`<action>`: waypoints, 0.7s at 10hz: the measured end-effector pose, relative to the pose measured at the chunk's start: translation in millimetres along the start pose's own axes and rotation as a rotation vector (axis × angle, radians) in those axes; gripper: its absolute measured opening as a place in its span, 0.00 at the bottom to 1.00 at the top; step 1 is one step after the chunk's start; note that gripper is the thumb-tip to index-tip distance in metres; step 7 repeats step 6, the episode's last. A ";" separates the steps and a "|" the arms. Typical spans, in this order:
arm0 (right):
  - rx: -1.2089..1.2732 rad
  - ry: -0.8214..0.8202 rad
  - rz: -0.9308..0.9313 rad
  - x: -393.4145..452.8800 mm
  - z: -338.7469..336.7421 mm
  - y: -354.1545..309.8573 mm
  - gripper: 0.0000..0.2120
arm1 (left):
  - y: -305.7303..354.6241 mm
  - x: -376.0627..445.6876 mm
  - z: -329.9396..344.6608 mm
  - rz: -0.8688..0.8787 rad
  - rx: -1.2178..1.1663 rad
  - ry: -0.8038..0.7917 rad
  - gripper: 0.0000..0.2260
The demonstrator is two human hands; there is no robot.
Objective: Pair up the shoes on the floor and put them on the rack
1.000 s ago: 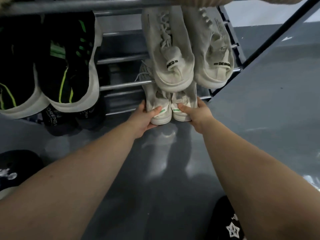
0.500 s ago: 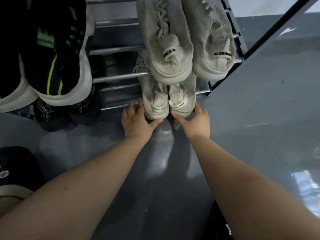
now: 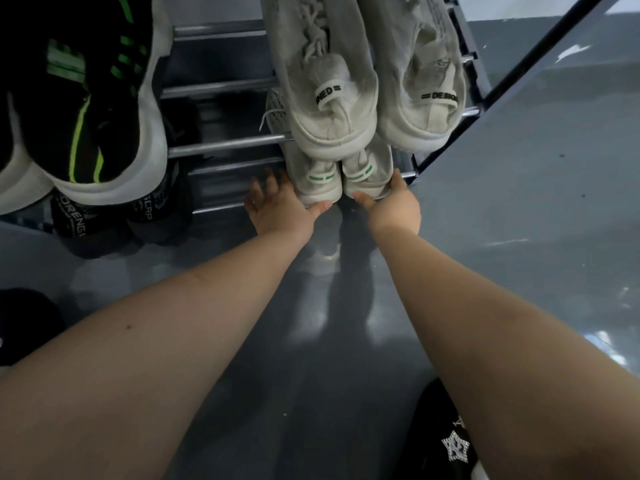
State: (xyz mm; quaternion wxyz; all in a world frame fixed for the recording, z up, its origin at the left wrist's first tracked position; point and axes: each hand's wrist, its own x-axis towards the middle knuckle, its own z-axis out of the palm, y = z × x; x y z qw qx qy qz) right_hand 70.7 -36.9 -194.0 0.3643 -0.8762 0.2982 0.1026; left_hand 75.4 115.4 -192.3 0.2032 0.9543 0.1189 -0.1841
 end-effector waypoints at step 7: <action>-0.291 -0.085 -0.075 -38.5 -9.1 -1.2 0.40 | -14.8 -20.4 -11.1 0.119 -0.043 0.041 0.46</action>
